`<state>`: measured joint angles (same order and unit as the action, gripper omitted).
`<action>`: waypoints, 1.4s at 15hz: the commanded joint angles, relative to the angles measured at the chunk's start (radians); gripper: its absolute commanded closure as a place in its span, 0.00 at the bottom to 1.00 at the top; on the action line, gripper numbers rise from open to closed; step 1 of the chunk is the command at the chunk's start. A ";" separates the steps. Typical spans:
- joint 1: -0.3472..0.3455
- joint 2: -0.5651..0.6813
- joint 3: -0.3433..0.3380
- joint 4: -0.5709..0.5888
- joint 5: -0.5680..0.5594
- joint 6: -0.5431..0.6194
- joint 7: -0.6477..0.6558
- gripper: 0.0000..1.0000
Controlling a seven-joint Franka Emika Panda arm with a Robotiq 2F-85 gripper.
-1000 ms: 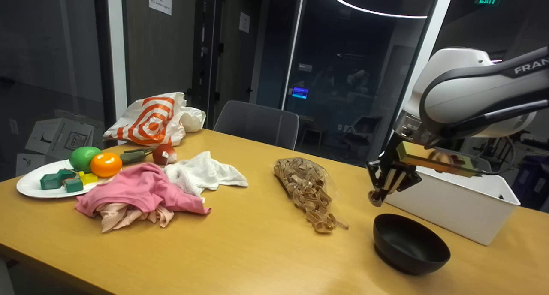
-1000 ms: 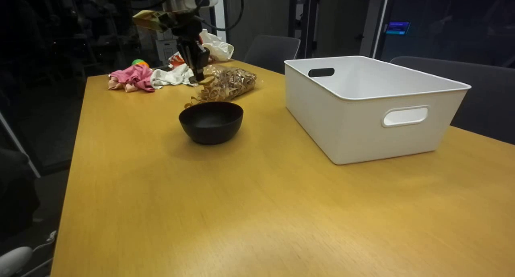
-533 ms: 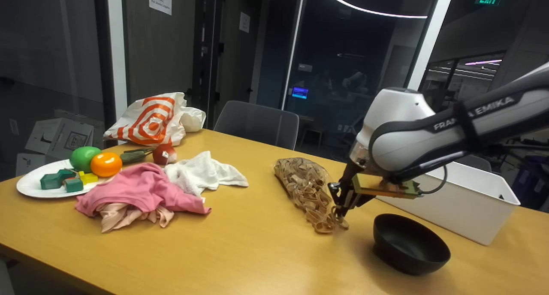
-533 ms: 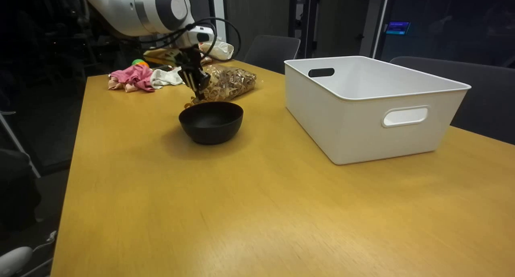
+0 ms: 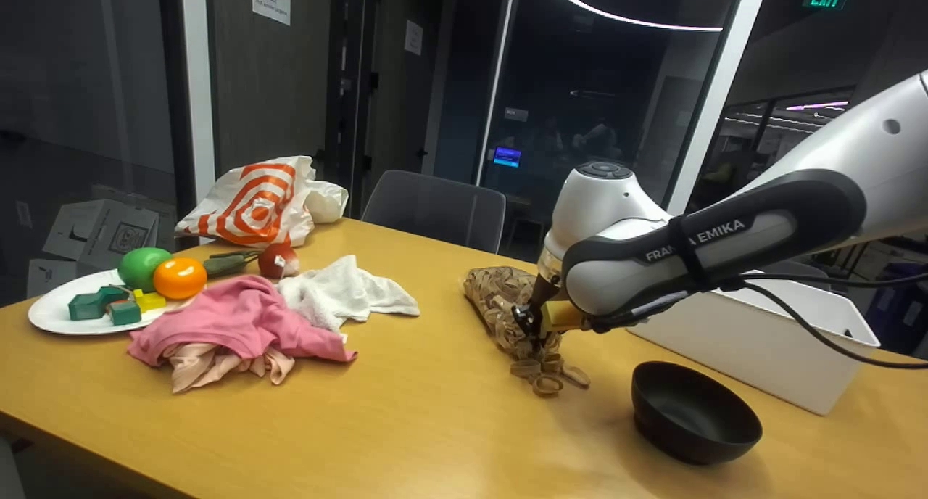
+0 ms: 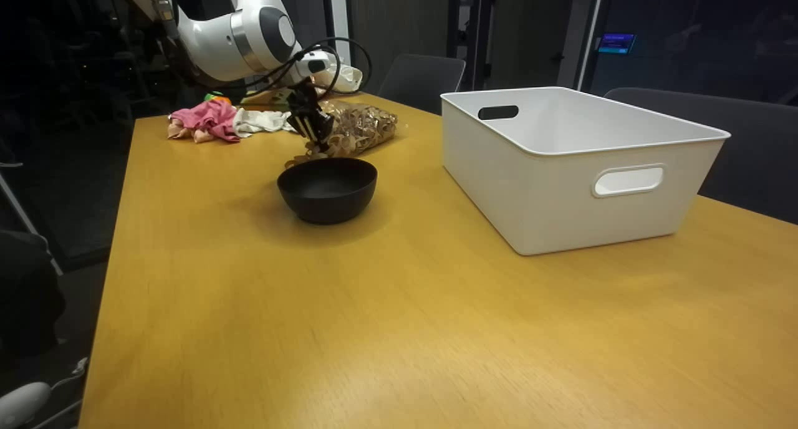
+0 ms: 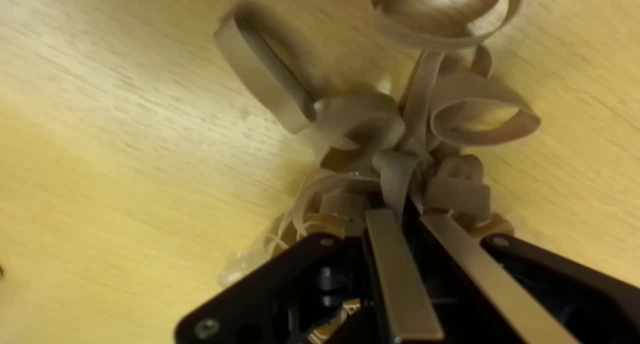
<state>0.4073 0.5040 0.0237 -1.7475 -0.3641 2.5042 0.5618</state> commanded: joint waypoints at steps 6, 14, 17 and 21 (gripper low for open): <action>0.063 0.069 -0.069 0.127 -0.046 -0.026 0.040 0.60; 0.013 0.007 -0.015 0.102 0.041 -0.126 -0.036 0.01; -0.008 -0.014 0.003 0.086 0.085 -0.118 -0.069 0.12; -0.012 -0.042 0.000 0.066 0.095 -0.112 -0.068 0.11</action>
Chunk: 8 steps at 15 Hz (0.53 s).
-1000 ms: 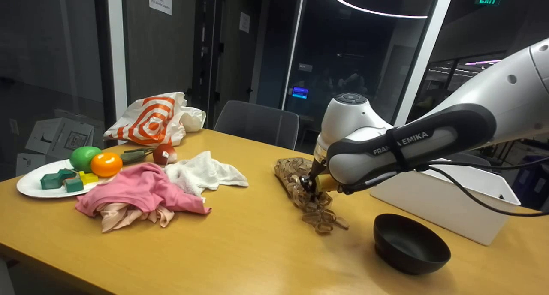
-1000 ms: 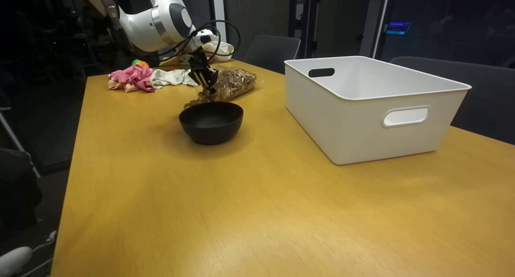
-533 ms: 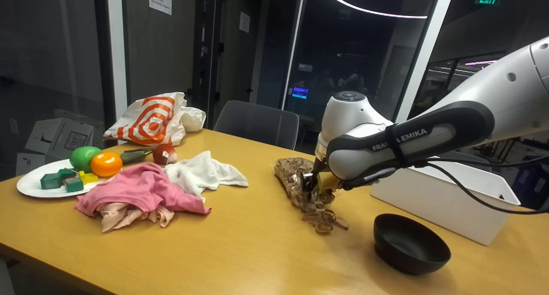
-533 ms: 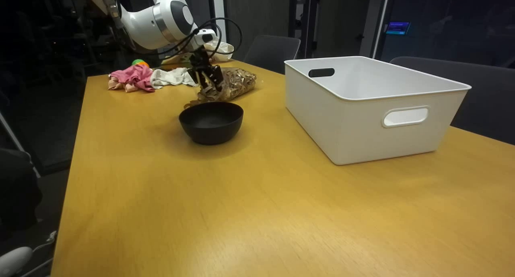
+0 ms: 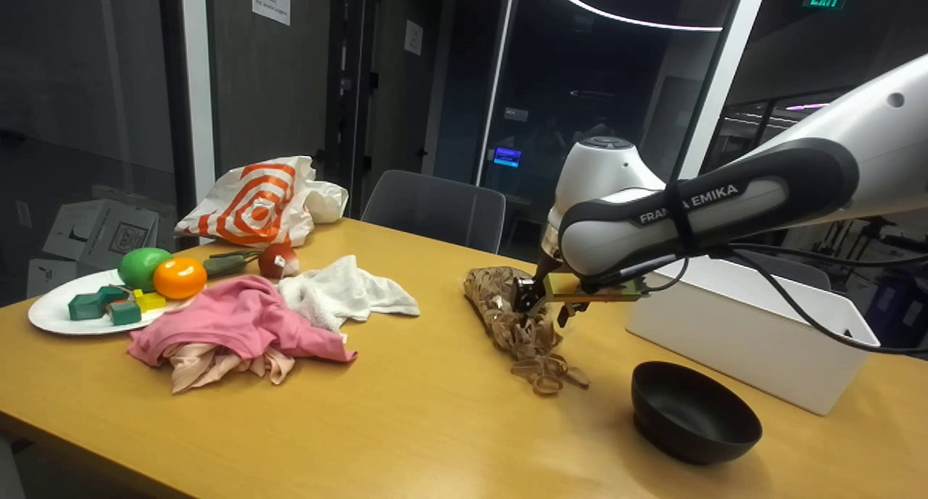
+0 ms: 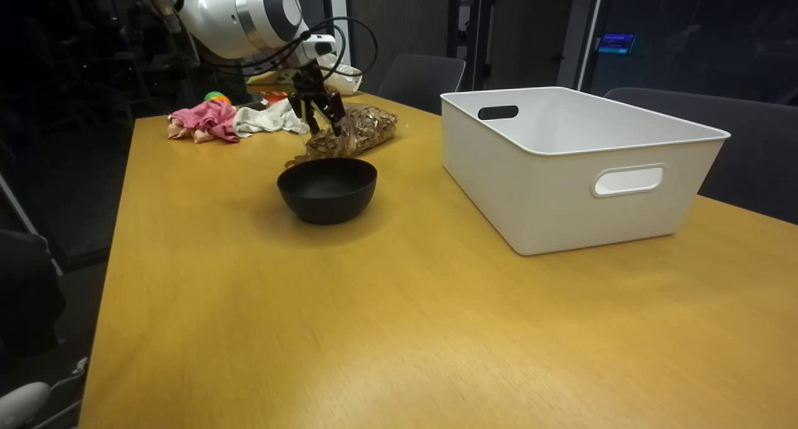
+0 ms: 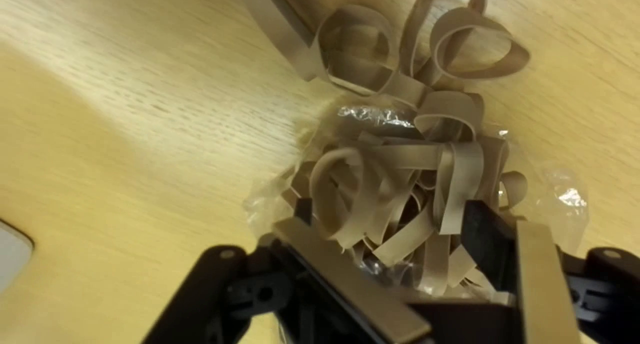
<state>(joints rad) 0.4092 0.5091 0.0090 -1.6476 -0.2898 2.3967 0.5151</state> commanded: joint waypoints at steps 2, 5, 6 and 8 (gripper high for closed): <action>-0.012 -0.075 0.012 -0.059 0.014 -0.027 -0.018 0.06; -0.026 -0.136 0.027 -0.107 0.038 -0.107 -0.028 0.00; -0.036 -0.162 0.036 -0.127 0.056 -0.136 -0.036 0.00; -0.059 -0.207 0.055 -0.155 0.104 -0.202 -0.050 0.00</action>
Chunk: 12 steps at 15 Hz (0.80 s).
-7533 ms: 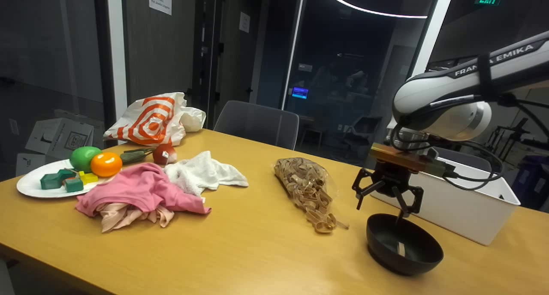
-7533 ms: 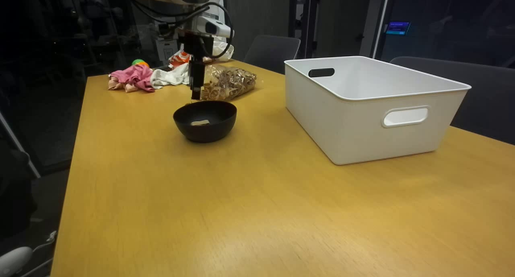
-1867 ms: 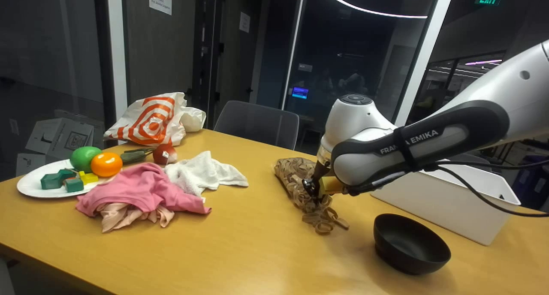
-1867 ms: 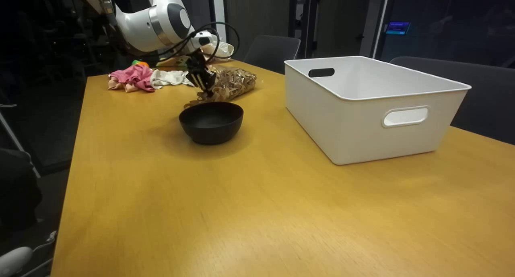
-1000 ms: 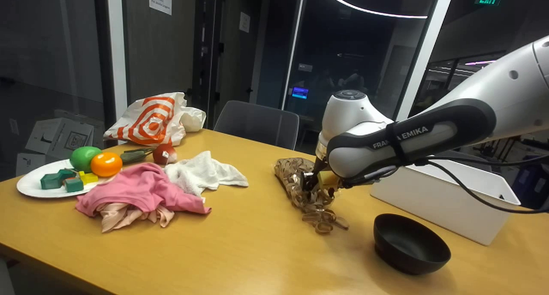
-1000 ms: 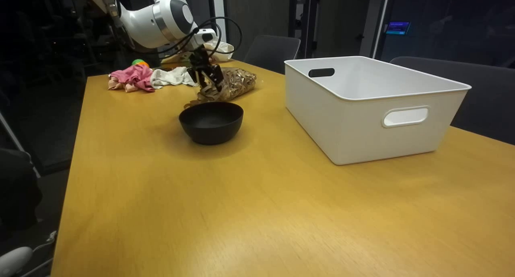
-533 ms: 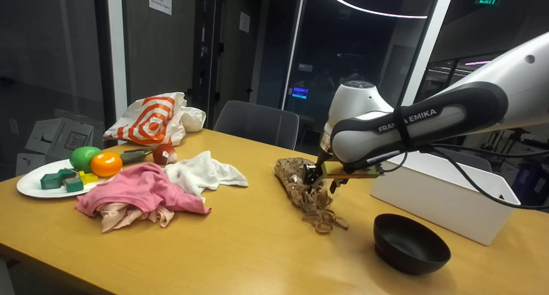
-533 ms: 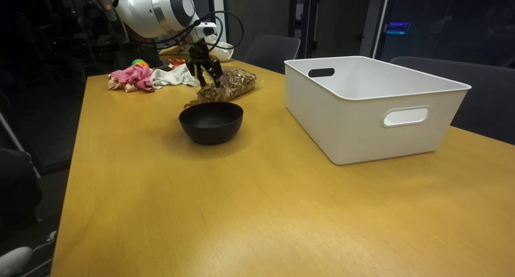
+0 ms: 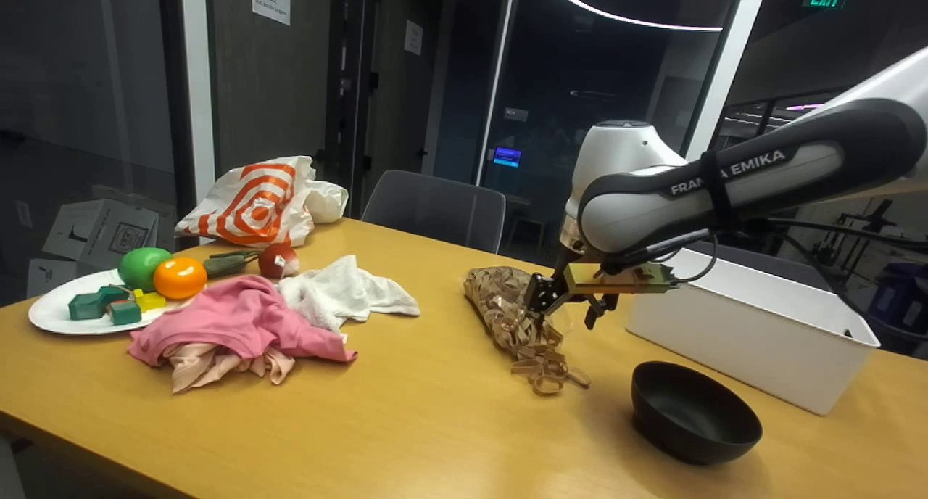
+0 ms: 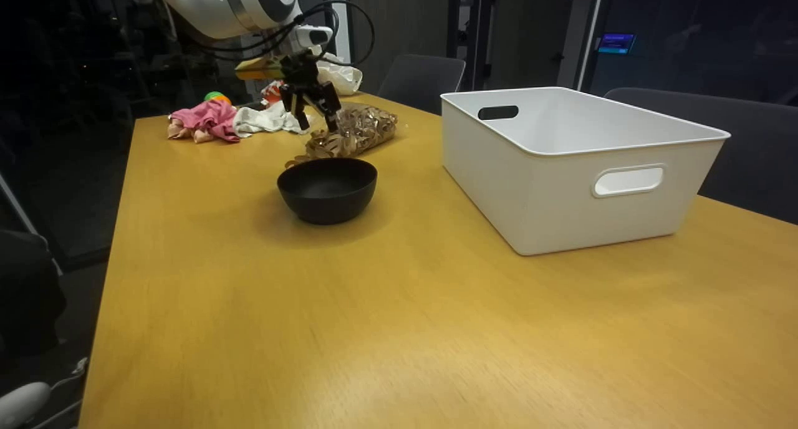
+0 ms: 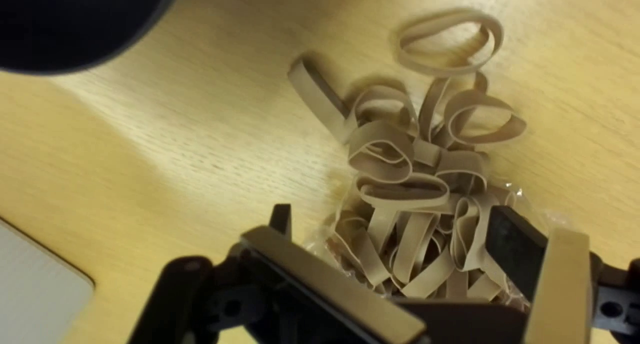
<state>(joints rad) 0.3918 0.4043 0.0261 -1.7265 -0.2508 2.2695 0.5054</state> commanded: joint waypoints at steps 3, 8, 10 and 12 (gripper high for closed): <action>-0.073 -0.159 0.050 -0.103 0.124 -0.180 -0.020 0.00; -0.109 -0.215 0.051 -0.131 0.147 -0.337 0.028 0.00; -0.118 -0.232 0.051 -0.150 0.135 -0.345 0.054 0.00; -0.127 -0.245 0.052 -0.163 0.139 -0.361 0.071 0.00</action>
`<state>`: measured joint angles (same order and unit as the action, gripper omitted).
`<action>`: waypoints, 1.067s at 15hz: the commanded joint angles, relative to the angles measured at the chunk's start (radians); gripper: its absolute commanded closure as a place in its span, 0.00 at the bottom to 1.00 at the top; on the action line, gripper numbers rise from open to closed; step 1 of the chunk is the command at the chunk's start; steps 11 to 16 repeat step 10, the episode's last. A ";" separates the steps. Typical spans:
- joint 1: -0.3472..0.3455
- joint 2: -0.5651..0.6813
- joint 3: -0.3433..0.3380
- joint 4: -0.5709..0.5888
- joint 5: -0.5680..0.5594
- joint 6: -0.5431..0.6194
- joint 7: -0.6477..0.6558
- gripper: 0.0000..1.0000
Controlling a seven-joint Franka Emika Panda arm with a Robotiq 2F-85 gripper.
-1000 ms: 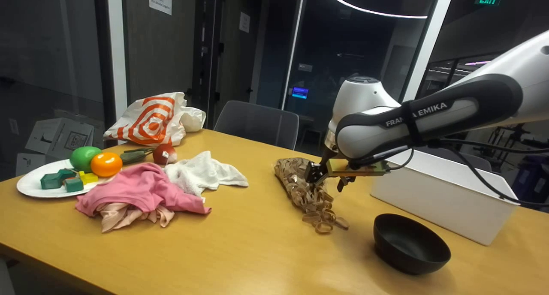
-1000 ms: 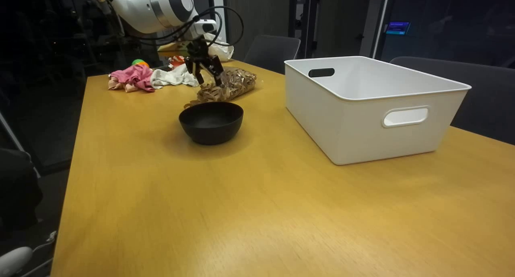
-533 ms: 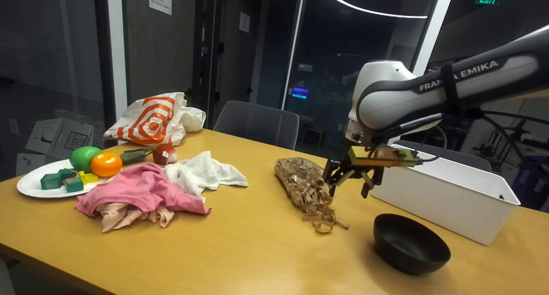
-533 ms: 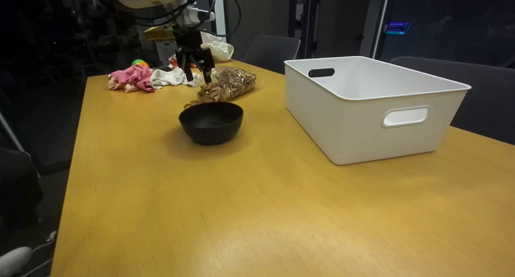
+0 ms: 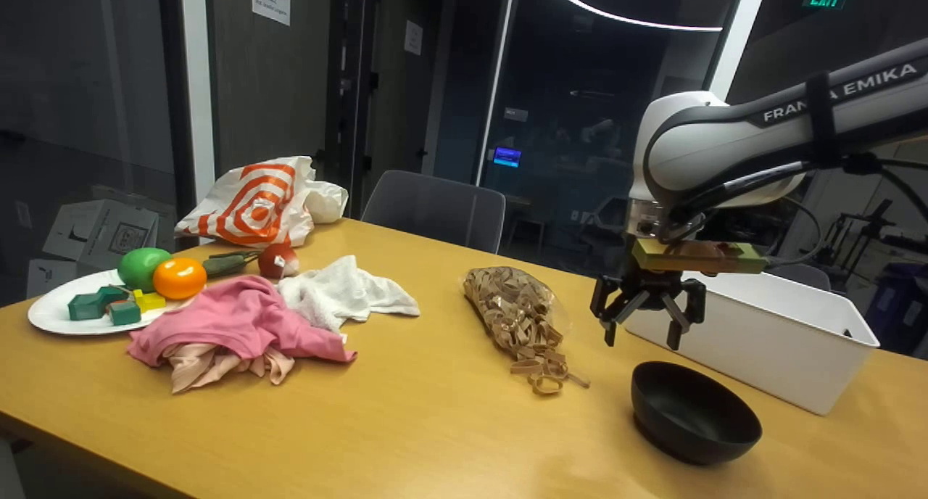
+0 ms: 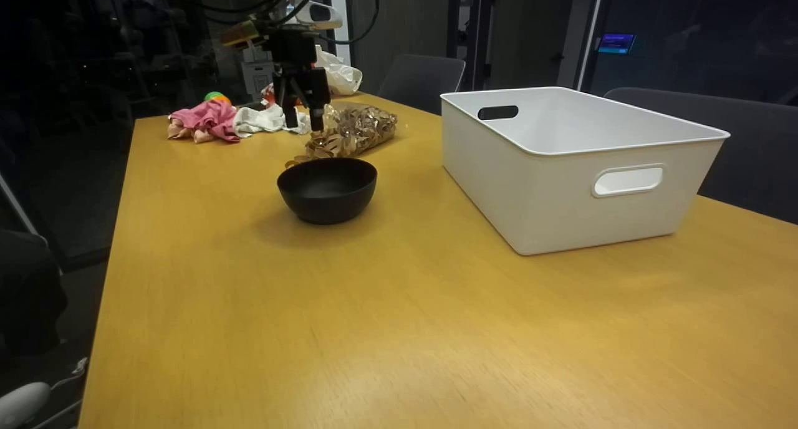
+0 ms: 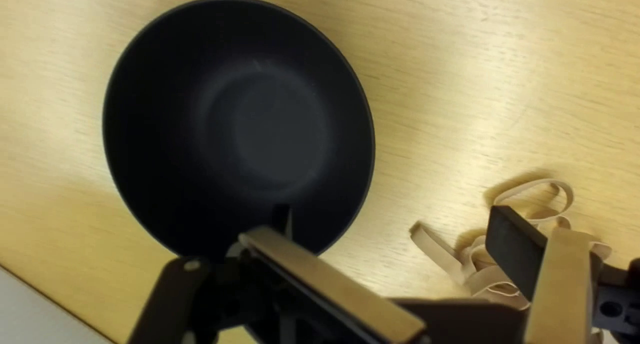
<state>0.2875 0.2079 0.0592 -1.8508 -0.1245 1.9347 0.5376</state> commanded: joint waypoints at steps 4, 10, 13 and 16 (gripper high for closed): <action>-0.039 -0.063 0.022 -0.051 0.026 -0.063 0.059 0.00; -0.044 -0.021 0.024 -0.029 0.005 -0.055 0.048 0.00; -0.044 -0.021 0.024 -0.029 0.005 -0.055 0.048 0.00; -0.044 -0.021 0.024 -0.029 0.005 -0.055 0.048 0.00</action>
